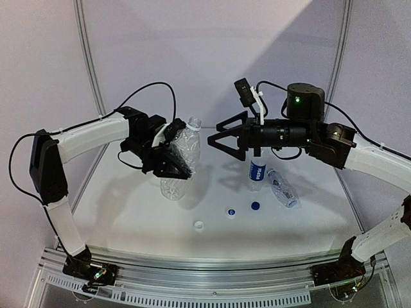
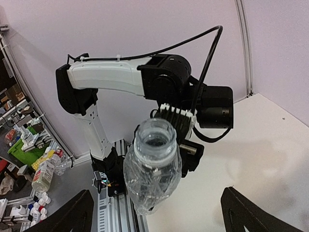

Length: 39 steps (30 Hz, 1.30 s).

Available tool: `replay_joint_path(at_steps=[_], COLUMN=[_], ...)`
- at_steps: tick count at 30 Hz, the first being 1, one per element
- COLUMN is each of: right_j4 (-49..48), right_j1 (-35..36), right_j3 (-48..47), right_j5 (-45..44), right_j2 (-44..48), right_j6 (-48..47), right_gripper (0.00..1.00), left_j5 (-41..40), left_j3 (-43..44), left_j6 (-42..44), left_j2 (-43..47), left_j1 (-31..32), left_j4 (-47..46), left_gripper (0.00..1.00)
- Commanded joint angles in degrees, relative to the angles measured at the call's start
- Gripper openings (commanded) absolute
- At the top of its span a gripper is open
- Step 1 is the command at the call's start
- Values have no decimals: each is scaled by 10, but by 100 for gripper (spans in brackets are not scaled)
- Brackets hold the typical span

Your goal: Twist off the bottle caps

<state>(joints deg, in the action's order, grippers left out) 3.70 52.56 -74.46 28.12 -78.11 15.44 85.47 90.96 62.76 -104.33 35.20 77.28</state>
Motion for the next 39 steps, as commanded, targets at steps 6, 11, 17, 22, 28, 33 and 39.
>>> replay_joint_path(at_steps=[6, 11, 17, 22, 28, 33, 39], right_j4=[2, 7, 12, 15, 41, 60, 126], right_j1=[6, 6, 6, 6, 5, 5, 6], right_j3=[-82, -107, -129, -143, -165, -170, -170], right_j5=[15, 16, 28, 30, 40, 28, -28], right_j2=[-71, -99, -128, -141, -158, -157, -124], right_j6=[13, 19, 29, 31, 26, 15, -23], right_gripper=[88, 83, 70, 51, 15, 0, 0], left_j5=[200, 200, 200, 200, 200, 200, 200], left_j3=[8, 8, 8, 8, 9, 16, 50], left_j6=[0, -1, -2, -3, -7, -22, -69], left_j2=[-11, -14, -15, -17, -22, -29, -28], left_j1=[-5, -4, -4, -3, -3, 0, -18], left_j4=[87, 87, 87, 87, 87, 87, 88], left_gripper=[12, 12, 13, 13, 24, 99, 99])
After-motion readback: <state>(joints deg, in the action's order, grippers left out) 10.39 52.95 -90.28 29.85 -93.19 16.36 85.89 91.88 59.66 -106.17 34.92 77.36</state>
